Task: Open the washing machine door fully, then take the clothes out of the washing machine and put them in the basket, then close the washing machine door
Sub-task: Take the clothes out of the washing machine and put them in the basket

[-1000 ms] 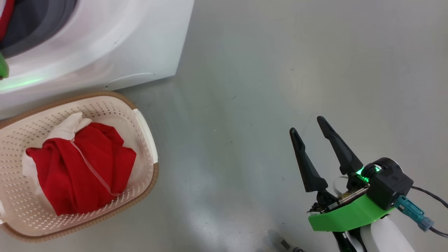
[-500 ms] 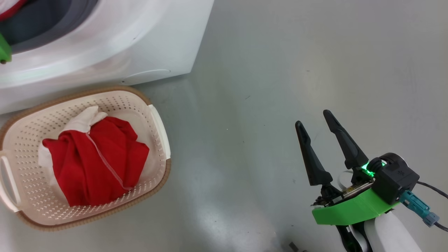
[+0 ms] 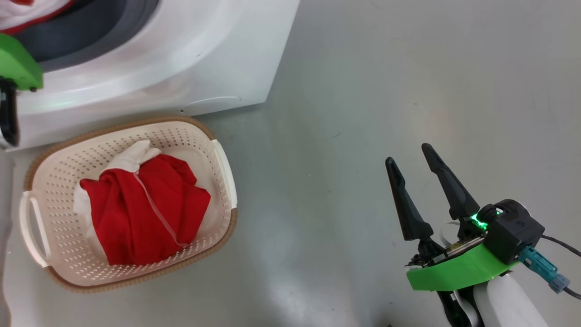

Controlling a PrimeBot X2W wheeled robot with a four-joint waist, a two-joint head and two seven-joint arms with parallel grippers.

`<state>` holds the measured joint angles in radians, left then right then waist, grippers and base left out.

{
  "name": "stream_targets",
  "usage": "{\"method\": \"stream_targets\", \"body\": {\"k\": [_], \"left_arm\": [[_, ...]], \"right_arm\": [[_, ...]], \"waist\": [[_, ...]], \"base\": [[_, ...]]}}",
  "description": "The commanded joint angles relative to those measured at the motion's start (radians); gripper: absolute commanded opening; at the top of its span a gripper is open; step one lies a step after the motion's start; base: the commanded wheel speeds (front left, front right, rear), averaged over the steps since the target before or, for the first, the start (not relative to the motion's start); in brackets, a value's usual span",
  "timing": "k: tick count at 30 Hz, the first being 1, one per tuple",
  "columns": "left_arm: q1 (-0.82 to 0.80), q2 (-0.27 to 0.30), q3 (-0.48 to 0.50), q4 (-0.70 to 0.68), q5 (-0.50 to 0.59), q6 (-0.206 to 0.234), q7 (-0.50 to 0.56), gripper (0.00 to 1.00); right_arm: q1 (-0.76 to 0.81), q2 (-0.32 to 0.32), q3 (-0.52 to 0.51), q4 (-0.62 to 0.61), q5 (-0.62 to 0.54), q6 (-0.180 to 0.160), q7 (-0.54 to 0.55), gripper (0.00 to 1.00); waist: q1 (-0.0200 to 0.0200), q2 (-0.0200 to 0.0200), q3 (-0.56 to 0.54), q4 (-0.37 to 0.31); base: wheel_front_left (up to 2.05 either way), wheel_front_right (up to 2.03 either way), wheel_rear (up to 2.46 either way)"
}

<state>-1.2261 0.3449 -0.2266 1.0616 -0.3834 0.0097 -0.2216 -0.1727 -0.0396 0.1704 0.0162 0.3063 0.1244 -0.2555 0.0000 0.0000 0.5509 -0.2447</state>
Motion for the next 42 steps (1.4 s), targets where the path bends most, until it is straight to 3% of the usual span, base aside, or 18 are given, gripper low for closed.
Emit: {"method": "stream_targets", "body": {"k": [1,18,29,42], "left_arm": [[0.031,0.038,0.015,-0.066,-0.006,0.011,-0.018,0.0],[0.272,0.044,0.019,-0.415,-0.017,0.076,-0.03,0.0],[0.472,0.063,0.02,-0.687,-0.036,0.137,0.042,0.0],[0.653,0.074,0.019,-0.913,-0.043,0.201,0.08,0.0]], "right_arm": [[0.006,-0.011,0.012,-0.018,-0.01,0.006,-0.006,1.0],[0.027,-0.011,-0.006,-0.023,-0.018,0.006,-0.006,1.0],[0.038,-0.011,-0.016,-0.025,-0.024,0.006,-0.006,1.0],[0.065,-0.011,-0.033,-0.027,-0.024,0.006,-0.006,1.0]], "waist": [[0.0,0.0,-0.015,0.015],[0.0,0.0,-0.082,0.072],[0.0,0.0,-0.137,0.091],[0.0,0.0,-0.215,0.118]], "base": [[0.0,0.0,0.0],[0.0,0.0,0.0],[0.0,0.0,0.0],[0.0,0.0,0.0]]}}
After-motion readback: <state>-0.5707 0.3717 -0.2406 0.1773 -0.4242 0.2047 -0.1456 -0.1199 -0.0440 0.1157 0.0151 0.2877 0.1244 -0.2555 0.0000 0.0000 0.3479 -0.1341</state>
